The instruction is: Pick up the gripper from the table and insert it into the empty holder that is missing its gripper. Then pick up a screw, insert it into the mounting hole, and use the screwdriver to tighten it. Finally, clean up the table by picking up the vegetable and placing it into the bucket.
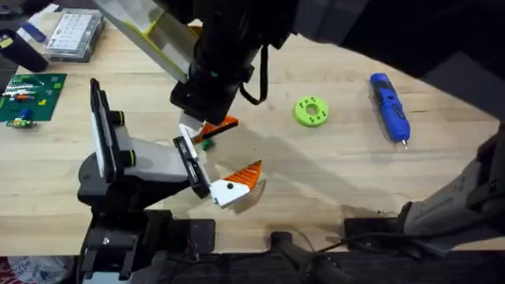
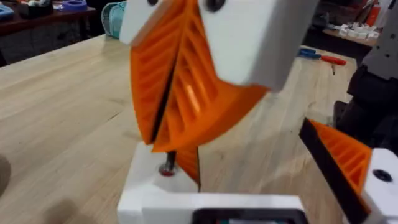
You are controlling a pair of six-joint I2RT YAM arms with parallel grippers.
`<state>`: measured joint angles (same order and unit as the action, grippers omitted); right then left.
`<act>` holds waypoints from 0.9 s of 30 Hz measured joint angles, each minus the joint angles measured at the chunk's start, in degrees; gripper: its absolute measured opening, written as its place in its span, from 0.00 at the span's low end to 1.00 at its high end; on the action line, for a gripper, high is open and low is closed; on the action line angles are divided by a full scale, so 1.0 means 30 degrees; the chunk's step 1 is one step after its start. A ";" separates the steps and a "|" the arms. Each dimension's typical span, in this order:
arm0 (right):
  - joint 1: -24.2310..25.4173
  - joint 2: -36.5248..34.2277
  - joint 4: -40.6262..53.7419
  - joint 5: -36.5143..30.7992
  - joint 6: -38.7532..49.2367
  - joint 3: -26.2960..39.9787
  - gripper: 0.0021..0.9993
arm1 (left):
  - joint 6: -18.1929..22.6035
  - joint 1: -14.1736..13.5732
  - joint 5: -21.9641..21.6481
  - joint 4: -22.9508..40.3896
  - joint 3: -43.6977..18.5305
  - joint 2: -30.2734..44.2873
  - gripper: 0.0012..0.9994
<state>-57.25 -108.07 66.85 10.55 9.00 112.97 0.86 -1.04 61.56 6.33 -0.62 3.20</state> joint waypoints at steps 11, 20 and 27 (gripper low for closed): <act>0.0000 0.0007 0.0241 -0.0002 -0.0431 0.0204 0.01 | 0.0000 0.0000 0.0000 0.0000 0.0000 0.0000 0.99; 0.0000 0.0129 0.1179 -0.0009 -0.0673 0.1957 0.01 | 0.0000 0.0000 -0.0002 0.0000 0.0000 0.0000 0.99; 0.0000 0.0275 0.1679 -0.0002 -0.1013 0.2368 0.01 | 0.0000 0.0000 0.0000 0.0000 0.0000 0.0000 0.99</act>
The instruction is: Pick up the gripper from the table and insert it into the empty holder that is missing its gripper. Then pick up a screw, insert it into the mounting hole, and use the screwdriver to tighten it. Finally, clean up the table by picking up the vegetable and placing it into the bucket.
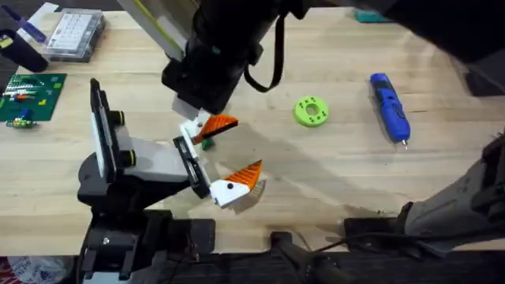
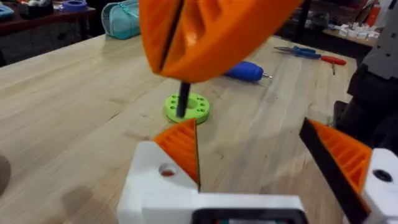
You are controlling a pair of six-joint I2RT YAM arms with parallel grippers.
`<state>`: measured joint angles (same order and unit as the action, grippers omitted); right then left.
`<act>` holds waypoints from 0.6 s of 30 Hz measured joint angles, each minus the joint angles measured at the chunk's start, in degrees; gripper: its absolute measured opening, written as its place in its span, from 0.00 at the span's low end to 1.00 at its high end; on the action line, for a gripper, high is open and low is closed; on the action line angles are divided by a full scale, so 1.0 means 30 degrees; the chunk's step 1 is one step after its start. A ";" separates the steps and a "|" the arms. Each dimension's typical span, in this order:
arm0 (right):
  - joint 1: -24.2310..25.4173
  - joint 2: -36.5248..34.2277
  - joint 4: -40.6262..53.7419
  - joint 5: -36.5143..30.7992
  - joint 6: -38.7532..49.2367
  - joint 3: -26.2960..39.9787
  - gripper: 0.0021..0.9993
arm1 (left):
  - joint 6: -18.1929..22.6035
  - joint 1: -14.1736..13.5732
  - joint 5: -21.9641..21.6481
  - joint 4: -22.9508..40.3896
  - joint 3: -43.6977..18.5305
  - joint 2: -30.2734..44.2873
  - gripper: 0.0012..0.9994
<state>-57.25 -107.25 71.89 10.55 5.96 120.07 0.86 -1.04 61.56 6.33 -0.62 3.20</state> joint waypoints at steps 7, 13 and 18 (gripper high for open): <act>0.0000 -0.0006 0.0239 -0.0015 -0.0002 0.0000 0.01 | 0.0000 0.0000 0.0000 0.0000 0.0000 0.0000 0.99; 0.0000 -0.0006 0.0383 -0.0064 -0.0002 0.0000 0.01 | 0.0000 0.0000 -0.0005 0.0000 0.0000 0.0000 0.99; 0.0000 -0.0109 0.0366 -0.0066 -0.0002 0.0000 0.01 | 0.0000 0.0000 -0.0002 0.0000 0.0000 0.0000 0.99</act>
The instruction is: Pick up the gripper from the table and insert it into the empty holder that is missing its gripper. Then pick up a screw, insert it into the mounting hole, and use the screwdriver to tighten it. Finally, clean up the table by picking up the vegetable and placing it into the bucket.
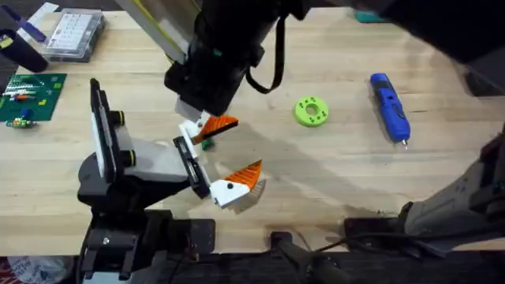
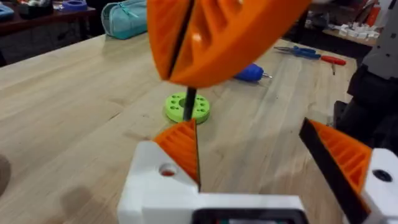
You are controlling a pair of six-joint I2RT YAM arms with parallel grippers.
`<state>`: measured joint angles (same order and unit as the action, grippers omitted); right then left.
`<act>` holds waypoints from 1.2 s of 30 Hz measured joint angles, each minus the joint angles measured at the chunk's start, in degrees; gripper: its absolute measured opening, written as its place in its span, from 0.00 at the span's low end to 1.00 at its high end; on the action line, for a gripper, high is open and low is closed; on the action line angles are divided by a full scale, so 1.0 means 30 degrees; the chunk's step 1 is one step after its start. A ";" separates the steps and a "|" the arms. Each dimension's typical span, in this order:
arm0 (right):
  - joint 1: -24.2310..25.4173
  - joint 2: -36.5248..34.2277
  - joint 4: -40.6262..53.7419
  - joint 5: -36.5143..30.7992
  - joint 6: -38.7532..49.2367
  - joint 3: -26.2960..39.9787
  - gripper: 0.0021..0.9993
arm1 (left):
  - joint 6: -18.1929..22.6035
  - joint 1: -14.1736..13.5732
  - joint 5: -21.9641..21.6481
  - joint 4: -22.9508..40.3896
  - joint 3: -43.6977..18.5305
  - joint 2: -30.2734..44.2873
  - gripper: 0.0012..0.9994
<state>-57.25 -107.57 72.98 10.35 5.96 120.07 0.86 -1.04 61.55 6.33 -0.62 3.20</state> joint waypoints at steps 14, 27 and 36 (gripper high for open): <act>0.0000 -0.1485 -0.0054 0.0000 0.0000 -0.0015 0.01 | 0.0000 0.0000 0.0002 0.0000 0.0000 0.0000 0.99; 0.0000 -0.1485 -0.0326 0.0000 0.0003 -0.0015 0.01 | 0.0000 0.0000 0.0002 0.0000 0.0000 0.0000 0.99; 0.0000 -0.1485 -0.0224 0.0000 0.0000 -0.0015 0.01 | 0.0000 0.0000 -0.0005 0.0000 0.0000 0.0000 0.99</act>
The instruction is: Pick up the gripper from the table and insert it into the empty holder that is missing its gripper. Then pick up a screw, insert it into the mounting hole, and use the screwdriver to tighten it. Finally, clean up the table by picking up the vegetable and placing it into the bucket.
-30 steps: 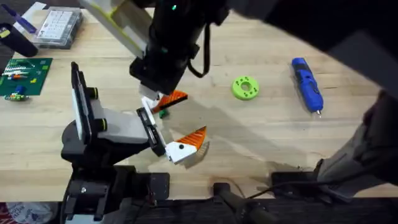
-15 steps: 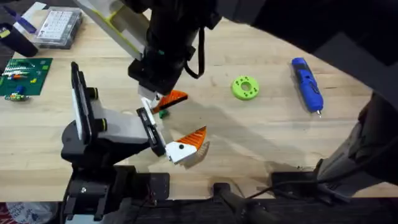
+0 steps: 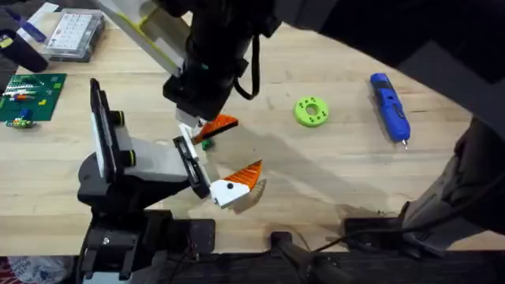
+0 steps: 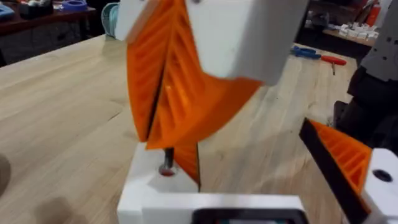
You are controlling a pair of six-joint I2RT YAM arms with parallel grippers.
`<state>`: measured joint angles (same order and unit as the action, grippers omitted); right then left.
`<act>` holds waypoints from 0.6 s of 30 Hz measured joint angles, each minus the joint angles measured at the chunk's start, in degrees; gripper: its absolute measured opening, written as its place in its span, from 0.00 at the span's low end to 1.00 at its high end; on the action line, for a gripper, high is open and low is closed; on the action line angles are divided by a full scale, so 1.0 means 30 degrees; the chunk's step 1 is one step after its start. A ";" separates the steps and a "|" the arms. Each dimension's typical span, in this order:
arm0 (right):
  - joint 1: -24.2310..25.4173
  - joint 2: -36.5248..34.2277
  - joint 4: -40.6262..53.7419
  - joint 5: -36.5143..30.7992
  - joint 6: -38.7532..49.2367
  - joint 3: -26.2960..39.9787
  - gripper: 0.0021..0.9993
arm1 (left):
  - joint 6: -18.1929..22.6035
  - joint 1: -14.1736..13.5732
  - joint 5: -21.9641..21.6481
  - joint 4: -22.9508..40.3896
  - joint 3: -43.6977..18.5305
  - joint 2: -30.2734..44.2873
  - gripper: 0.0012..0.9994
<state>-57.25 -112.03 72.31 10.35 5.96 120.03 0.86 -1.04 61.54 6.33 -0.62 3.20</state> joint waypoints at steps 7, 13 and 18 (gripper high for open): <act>0.0000 0.0000 0.0000 0.0000 0.0007 0.0000 0.01 | 0.0000 0.0000 0.0007 0.0000 0.0000 0.0000 0.99; 0.0000 0.0000 -0.0096 0.0000 0.0000 -0.0036 0.01 | 0.0000 0.0000 0.0007 0.0000 0.0000 0.0000 0.99; 0.0000 0.0000 -0.0356 0.0000 0.0004 -0.0669 0.01 | 0.0000 0.0000 0.0007 0.0000 0.0000 0.0000 0.99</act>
<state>-57.25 -112.03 71.25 10.35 5.97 118.02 0.86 -1.04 61.56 6.33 -0.62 3.20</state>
